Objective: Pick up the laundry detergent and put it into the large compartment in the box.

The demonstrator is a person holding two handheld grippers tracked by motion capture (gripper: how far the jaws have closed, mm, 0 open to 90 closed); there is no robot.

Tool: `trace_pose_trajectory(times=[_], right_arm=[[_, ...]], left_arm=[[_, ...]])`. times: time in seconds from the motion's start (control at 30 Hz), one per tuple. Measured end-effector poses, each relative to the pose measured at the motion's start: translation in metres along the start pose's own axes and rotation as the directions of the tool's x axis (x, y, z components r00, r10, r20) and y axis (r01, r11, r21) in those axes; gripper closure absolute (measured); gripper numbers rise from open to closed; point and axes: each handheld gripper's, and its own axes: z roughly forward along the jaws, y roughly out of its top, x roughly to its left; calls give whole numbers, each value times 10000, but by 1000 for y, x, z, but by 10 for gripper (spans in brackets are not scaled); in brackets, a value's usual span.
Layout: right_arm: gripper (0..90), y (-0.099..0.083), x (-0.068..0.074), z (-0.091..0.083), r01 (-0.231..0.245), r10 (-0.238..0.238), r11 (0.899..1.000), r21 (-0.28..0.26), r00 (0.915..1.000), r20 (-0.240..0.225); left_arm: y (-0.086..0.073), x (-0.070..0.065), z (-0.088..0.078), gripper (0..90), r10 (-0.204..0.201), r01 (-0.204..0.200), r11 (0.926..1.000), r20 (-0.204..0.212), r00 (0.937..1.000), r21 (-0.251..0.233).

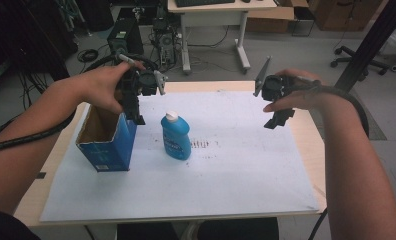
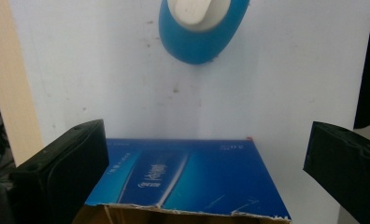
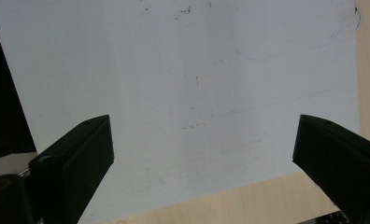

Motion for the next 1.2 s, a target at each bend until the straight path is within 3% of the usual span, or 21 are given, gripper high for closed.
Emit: trace_pose_trajectory(times=[0.17,0.23,0.3,0.57,0.8,0.9,0.93,1.2], right_arm=[[48,6,0,2,-57,59,9995,-325,10000,45],[48,7,-1,2,-42,44,9994,-358,10000,71],[49,8,-1,3,-99,101,9993,-351,9999,51],[50,8,1,4,-273,275,9995,-186,9996,99],[49,8,4,1,-302,303,9995,-50,9993,218],[49,8,5,1,-339,340,9994,-44,9991,270],[49,8,5,2,-334,334,9994,-34,9991,263],[50,8,8,9,-438,437,9990,28,9989,168]], left_arm=[[6,0,-5,1,769,-770,9970,-60,9970,-48],[7,0,-6,2,850,-850,9964,-38,9964,-43],[9,-1,-12,2,1204,-1205,9925,-20,9927,-208],[15,0,-15,2,1690,-1689,9850,1,9856,-345],[24,4,-5,2,2047,-2042,9785,172,9787,-297],[31,6,1,2,2296,-2293,9731,171,9731,-207],[34,6,4,2,2503,-2502,9681,140,9681,-115],[43,6,12,2,2901,-2898,9569,176,9568,-188]])
